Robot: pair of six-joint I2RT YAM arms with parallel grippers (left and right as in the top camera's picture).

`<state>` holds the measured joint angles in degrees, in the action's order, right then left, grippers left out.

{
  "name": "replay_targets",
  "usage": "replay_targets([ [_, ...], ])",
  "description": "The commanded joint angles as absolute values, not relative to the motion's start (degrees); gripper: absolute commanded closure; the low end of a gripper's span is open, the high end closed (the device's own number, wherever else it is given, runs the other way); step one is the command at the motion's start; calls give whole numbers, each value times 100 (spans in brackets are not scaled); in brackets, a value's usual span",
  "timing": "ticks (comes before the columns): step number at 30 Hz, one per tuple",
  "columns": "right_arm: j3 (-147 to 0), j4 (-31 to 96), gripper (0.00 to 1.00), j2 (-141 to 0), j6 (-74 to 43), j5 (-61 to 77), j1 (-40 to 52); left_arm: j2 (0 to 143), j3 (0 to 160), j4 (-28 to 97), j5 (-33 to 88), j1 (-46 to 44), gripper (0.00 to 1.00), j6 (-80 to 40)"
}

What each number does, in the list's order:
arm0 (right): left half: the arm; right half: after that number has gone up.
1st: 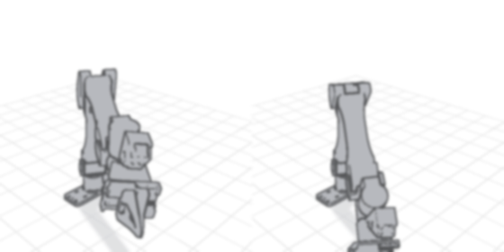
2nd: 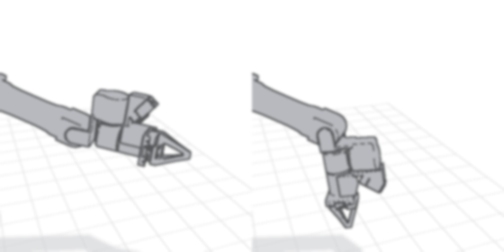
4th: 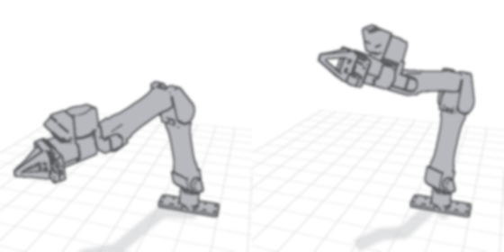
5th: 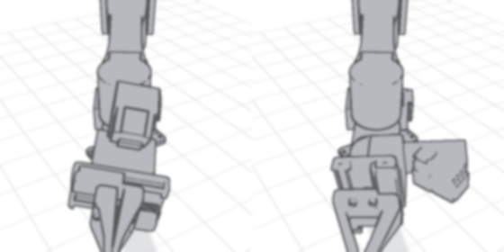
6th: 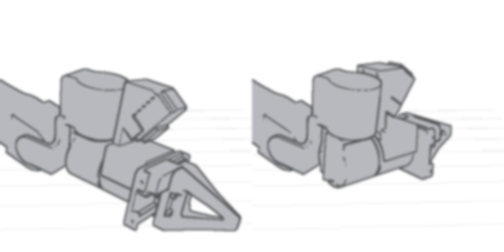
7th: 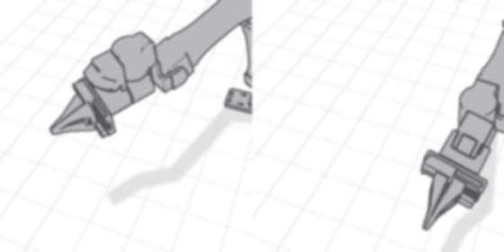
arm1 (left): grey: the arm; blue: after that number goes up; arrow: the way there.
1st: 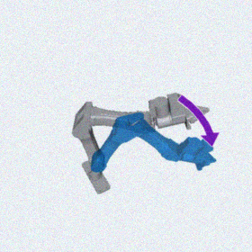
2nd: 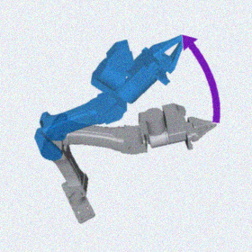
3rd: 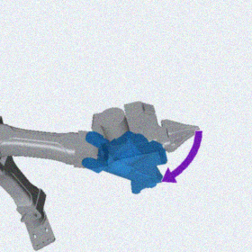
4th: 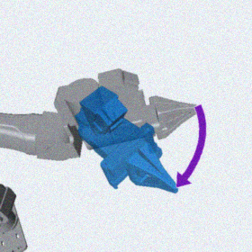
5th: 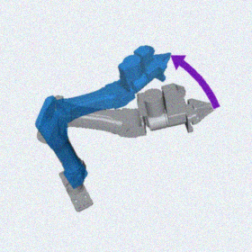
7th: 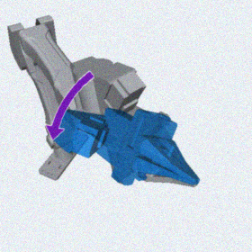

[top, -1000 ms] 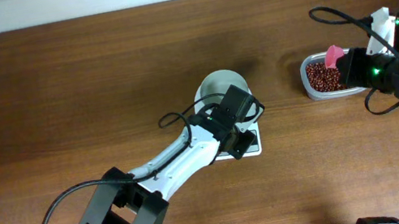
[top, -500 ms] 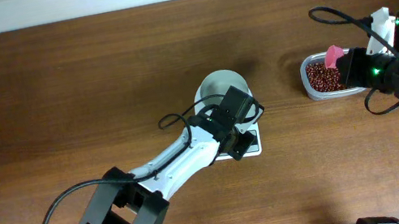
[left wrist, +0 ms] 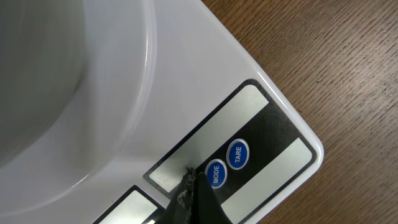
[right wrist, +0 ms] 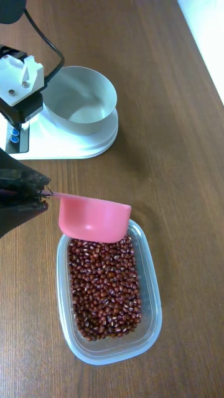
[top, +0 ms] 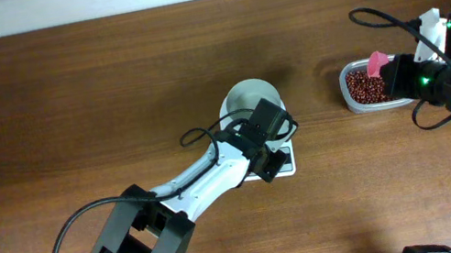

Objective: Scoop and weigh 50g on scale

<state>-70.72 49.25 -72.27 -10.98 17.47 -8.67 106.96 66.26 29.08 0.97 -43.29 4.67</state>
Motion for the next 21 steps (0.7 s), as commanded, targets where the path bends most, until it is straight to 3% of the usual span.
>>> replay_targets([
  [1, -7205, 4925, 96, -7185, -1138, 1758, -902, 10790, 6571, 2912, 38, -4353, 100, 436],
  [21, -7205, 4917, 96, -7185, -1138, 1756, -902, 10899, 6578, 3109, -3, -4351, 100, 434],
])
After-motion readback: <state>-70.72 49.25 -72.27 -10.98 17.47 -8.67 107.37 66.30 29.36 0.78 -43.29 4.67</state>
